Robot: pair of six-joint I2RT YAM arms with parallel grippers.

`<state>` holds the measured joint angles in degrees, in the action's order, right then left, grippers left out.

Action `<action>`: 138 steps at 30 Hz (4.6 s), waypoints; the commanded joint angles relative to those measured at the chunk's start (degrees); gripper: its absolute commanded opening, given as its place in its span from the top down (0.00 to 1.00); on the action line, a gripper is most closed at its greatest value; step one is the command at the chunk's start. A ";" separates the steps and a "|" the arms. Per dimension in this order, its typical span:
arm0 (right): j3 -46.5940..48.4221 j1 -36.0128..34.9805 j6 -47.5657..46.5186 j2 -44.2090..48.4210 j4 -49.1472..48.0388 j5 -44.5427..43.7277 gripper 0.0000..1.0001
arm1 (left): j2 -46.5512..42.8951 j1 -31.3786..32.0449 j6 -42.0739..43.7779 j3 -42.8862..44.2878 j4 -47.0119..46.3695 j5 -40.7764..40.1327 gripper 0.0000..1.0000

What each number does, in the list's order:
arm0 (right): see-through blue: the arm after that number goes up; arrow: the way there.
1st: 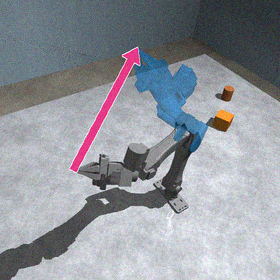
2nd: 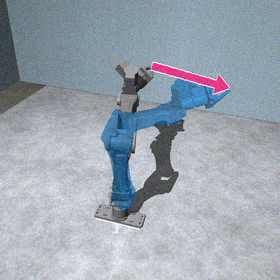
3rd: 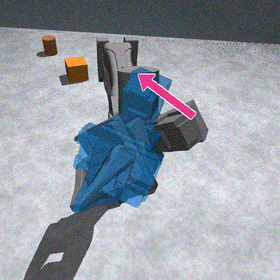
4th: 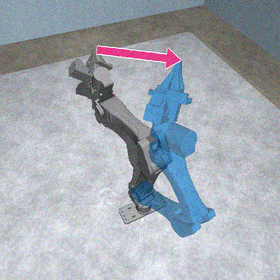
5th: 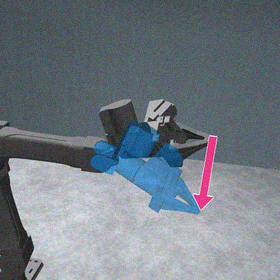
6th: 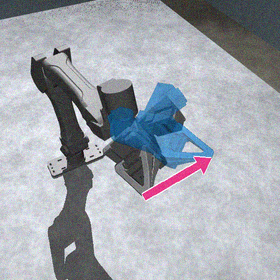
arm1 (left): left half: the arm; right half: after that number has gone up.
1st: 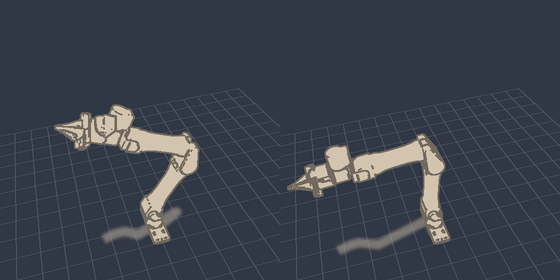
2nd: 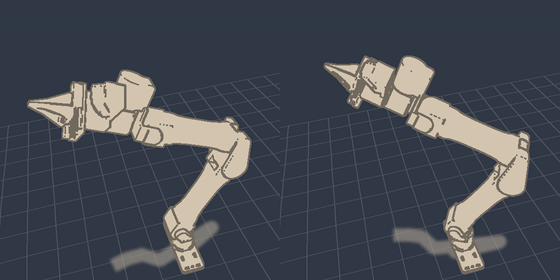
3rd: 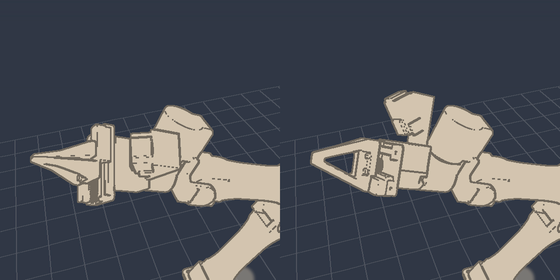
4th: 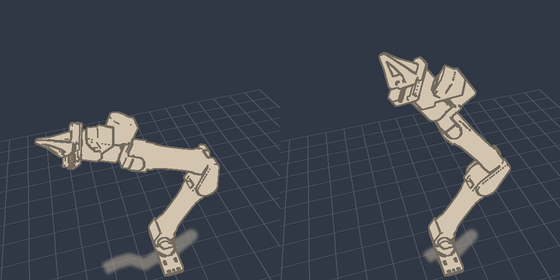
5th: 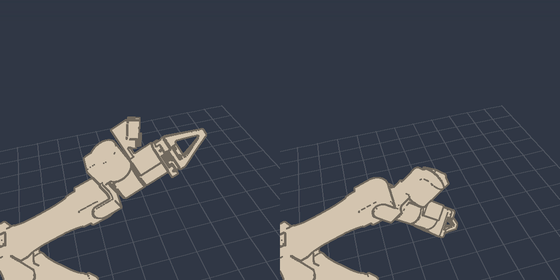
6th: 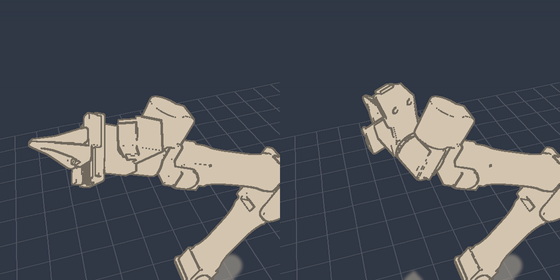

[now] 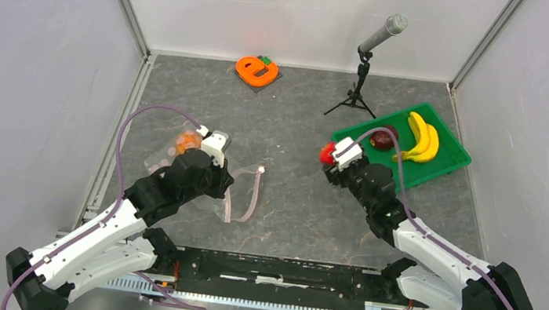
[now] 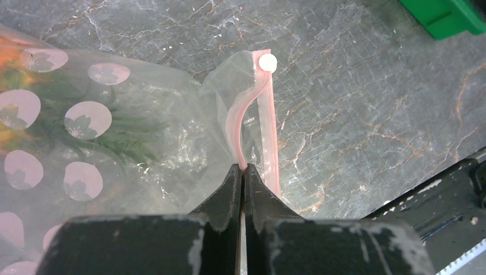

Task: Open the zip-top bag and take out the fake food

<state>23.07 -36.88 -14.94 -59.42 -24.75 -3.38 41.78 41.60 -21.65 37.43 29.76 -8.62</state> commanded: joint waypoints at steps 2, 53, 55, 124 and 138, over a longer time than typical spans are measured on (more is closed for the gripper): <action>6.11 11.23 1.44 -1.26 7.60 -9.80 0.51 | -1.19 0.14 7.32 2.55 -1.46 2.00 0.98; 16.36 33.88 20.28 -10.82 13.75 15.98 0.12 | -1.21 0.14 6.71 0.80 -3.20 3.50 0.98; 18.75 33.68 22.20 -14.94 16.21 24.35 0.18 | -0.94 0.14 6.67 0.86 -3.44 3.80 0.98; 14.08 -22.38 39.75 -52.35 -51.10 4.40 0.34 | 11.35 1.46 -18.65 4.59 -16.73 16.58 0.98; 16.57 -19.46 52.05 -60.09 -56.23 7.91 0.35 | 8.80 1.46 -26.33 -0.15 -14.06 4.89 0.98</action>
<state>36.93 -56.36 34.68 -118.69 -77.58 3.51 51.09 42.76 -43.42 37.82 17.72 -2.94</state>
